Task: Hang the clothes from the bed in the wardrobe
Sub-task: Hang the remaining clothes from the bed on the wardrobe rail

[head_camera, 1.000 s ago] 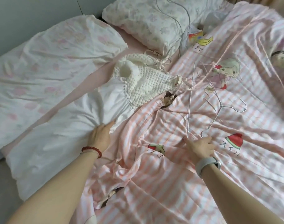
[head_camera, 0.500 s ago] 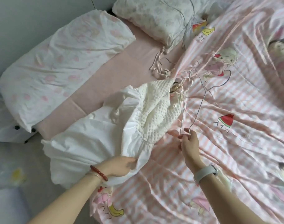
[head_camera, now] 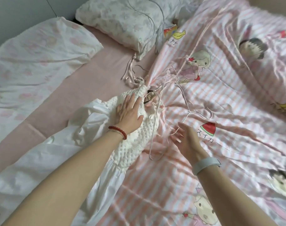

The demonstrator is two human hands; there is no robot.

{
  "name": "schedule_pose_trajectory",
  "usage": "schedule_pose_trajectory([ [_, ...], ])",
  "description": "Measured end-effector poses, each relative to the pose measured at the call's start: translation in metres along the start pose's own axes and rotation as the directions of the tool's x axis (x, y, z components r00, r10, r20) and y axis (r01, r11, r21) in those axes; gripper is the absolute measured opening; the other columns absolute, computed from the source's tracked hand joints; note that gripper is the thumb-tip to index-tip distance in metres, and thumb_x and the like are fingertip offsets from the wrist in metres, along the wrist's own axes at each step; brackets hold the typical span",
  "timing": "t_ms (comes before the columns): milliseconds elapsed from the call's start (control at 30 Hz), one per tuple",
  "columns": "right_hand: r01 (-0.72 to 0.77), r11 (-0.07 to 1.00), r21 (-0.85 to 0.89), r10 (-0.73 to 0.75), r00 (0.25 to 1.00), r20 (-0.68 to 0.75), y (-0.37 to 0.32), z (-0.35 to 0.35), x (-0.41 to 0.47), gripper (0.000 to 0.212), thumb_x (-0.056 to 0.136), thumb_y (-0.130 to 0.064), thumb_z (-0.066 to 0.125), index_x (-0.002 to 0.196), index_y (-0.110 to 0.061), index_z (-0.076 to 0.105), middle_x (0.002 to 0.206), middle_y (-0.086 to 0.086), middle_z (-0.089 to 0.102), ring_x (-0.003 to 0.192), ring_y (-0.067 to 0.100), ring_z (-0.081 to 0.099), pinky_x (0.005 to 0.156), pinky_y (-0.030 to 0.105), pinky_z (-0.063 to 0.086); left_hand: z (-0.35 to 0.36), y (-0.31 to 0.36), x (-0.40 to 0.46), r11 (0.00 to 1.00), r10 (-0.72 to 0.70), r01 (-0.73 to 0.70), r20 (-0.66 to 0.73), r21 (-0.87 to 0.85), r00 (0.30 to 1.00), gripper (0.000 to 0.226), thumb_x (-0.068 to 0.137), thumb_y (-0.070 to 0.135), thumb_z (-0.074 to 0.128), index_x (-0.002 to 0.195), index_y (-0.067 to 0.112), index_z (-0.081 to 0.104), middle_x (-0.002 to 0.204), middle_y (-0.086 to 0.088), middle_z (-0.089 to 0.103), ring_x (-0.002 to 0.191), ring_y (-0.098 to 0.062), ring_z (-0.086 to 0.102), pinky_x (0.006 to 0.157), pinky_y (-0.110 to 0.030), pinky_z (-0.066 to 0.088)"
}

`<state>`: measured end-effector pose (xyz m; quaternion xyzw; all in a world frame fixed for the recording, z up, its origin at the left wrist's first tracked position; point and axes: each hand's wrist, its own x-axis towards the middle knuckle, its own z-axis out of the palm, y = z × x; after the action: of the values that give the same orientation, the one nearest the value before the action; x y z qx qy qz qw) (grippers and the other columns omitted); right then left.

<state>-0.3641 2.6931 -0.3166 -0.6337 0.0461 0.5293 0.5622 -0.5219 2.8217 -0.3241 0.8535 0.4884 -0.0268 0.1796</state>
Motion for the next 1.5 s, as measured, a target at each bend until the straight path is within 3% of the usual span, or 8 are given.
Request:
schedule_pose_trajectory([
  [167, 0.158, 0.987, -0.039, -0.162, 0.971, -0.174, -0.011, 0.001, 0.03, 0.017, 0.096, -0.02, 0.039, 0.109, -0.025, 0.047, 0.062, 0.001, 0.044, 0.044, 0.009, 0.041, 0.039, 0.017, 0.034, 0.005, -0.005, 0.051, 0.909, -0.197, 0.256, 0.201, -0.329, 0.96, 0.105, 0.074, 0.07, 0.052, 0.143, 0.032, -0.017, 0.155, -0.008, 0.013, 0.137, -0.032, 0.026, 0.11, -0.049, 0.027],
  [333, 0.331, 0.898, -0.289, -0.383, 0.912, -0.144, -0.002, 0.006, 0.017, 0.028, 0.095, -0.008, 0.031, 0.109, -0.014, 0.054, 0.057, 0.0, 0.039, 0.041, 0.002, 0.039, 0.041, 0.016, 0.04, -0.014, -0.014, 0.024, 0.932, -0.094, 0.182, 0.275, -0.314, 0.957, 0.067, 0.081, 0.06, 0.054, 0.135, 0.02, 0.045, 0.136, -0.004, 0.051, 0.122, -0.022, 0.049, 0.097, -0.028, 0.038],
  [500, 0.309, 0.875, -0.372, -0.348, 0.937, -0.039, -0.016, 0.007, -0.006, 0.032, 0.09, -0.004, 0.04, 0.111, -0.025, 0.052, 0.068, 0.0, 0.045, 0.052, 0.013, 0.042, 0.044, 0.021, 0.045, -0.06, -0.046, -0.065, 0.968, 0.081, 0.049, 0.495, -0.245, 0.865, 0.059, 0.074, 0.061, 0.061, 0.123, 0.029, 0.051, 0.126, 0.009, 0.054, 0.113, -0.011, 0.052, 0.096, -0.028, 0.042],
  [733, 0.436, 0.602, -0.668, -0.507, 0.856, 0.102, -0.064, 0.034, -0.004, 0.041, 0.095, -0.04, 0.038, 0.124, -0.013, 0.051, 0.089, 0.008, 0.051, 0.058, 0.018, 0.048, 0.049, 0.03, 0.046, -0.1, -0.036, -0.104, 0.584, -0.17, 0.191, 0.111, -0.789, 0.979, 0.024, 0.077, 0.012, 0.072, 0.078, 0.031, 0.057, 0.071, 0.024, 0.067, 0.071, 0.014, 0.059, 0.062, 0.0, 0.04],
  [833, 0.467, 0.394, -0.792, -0.598, 0.785, 0.165, -0.072, 0.046, -0.02, 0.043, 0.099, -0.034, 0.032, 0.074, -0.007, 0.055, 0.075, 0.02, 0.059, 0.072, 0.037, 0.058, 0.061, 0.041, 0.041, -0.125, -0.029, -0.103, 0.43, -0.234, 0.157, 0.058, -0.889, 0.97, 0.023, 0.071, 0.013, 0.074, 0.084, 0.022, 0.057, 0.07, 0.014, 0.065, 0.066, 0.0, 0.06, 0.059, -0.009, 0.045],
  [933, 0.387, 0.281, -0.878, -0.648, 0.752, 0.124, -0.073, 0.056, -0.044, 0.033, 0.099, -0.025, 0.03, 0.094, -0.005, 0.056, 0.098, 0.021, 0.064, 0.09, 0.039, 0.057, 0.064, 0.036, 0.033, -0.164, -0.027, -0.104, 0.405, -0.218, 0.117, 0.028, -0.907, 0.976, 0.039, 0.066, 0.008, 0.076, 0.098, 0.022, 0.058, 0.089, 0.005, 0.066, 0.08, -0.013, 0.062, 0.07, -0.024, 0.053],
  [1300, 0.638, 0.539, -0.55, -0.723, 0.685, 0.085, -0.11, 0.075, -0.143, 0.028, 0.098, -0.012, 0.034, 0.087, -0.005, 0.059, 0.098, 0.019, 0.065, 0.095, 0.032, 0.057, 0.077, 0.034, 0.037, -0.308, -0.035, -0.172, 0.211, -0.221, 0.085, 0.038, -0.974, 0.975, 0.048, 0.062, 0.009, 0.073, 0.108, 0.01, 0.06, 0.086, -0.011, 0.069, 0.078, -0.019, 0.065, 0.069, -0.027, 0.052],
  [1500, 0.709, 0.604, -0.364, -0.703, 0.689, 0.176, -0.115, 0.095, -0.207, 0.026, 0.097, -0.01, 0.038, 0.078, -0.006, 0.054, 0.073, 0.004, 0.057, 0.068, 0.017, 0.05, 0.06, 0.018, 0.039, -0.359, -0.05, -0.248, 0.459, -0.244, -0.033, -0.161, -0.888, 0.956, 0.042, 0.084, -0.002, 0.057, 0.104, 0.035, 0.063, 0.103, -0.003, 0.071, 0.108, -0.027, 0.055, 0.096, -0.046, 0.039],
])
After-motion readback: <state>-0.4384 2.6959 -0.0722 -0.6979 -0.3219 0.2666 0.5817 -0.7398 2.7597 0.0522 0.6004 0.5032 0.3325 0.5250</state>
